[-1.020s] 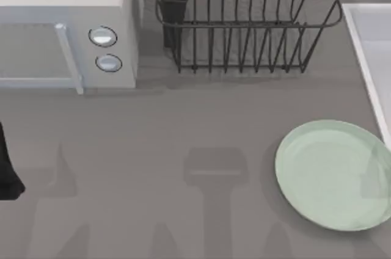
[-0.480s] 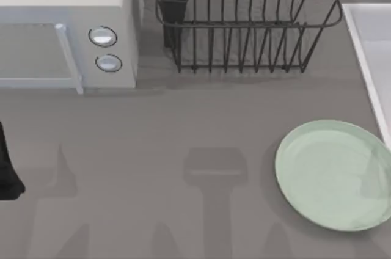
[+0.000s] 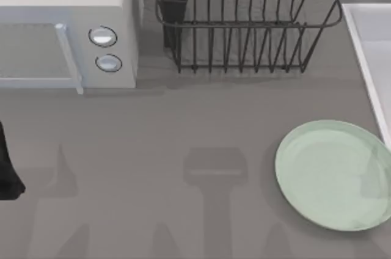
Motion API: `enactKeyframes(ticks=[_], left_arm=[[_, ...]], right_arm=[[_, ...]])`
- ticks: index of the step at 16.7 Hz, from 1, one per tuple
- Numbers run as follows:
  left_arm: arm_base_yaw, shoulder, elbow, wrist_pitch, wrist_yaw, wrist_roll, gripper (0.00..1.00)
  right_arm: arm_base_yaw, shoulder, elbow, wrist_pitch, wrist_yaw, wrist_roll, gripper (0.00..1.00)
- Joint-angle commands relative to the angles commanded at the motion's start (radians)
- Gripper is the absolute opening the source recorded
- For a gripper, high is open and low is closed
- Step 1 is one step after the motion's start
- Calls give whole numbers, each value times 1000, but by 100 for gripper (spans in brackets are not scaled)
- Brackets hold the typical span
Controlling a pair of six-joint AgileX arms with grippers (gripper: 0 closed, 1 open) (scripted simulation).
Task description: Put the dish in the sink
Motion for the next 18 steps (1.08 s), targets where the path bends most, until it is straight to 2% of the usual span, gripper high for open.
enactKeyframes(ticks=[5,9,13,18], left_arm=[[0,0,0,0,0,0,100],[0,0,0,0,0,0,100],[0,0,0,0,0,0,100],[0,0,0,0,0,0,100]], right_arm=[[4,10,10,-8,0,4,100],[60,158,145,-112,0,62,100],[159,467,390,-298,0,164,100],[312,979,767,-584,1,320,100]])
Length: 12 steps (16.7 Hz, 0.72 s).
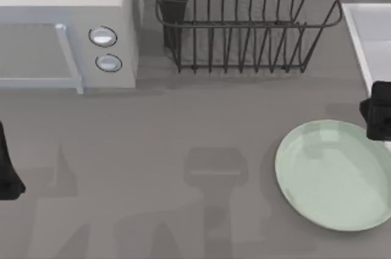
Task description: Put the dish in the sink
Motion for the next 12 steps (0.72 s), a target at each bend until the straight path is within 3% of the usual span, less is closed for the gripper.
enactKeyframes(ticks=[7,12], left_arm=[[0,0,0,0,0,0,100],[0,0,0,0,0,0,100]], right_arm=[[193,669,480,-361,0,198,100],[268,916,664,-500,0,275,100]])
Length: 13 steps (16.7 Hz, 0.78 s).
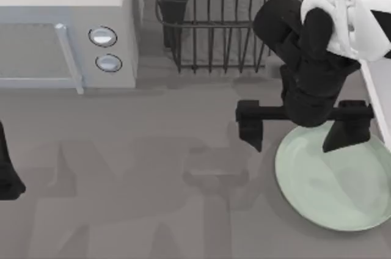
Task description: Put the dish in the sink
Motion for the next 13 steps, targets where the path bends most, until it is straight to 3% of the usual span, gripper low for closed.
enactKeyframes(ticks=[8,13], left_arm=[[0,0,0,0,0,0,100],[0,0,0,0,0,0,100]], right_arm=[[4,31,4,3,0,8,100],[7,110,-102,201,0,10,100]])
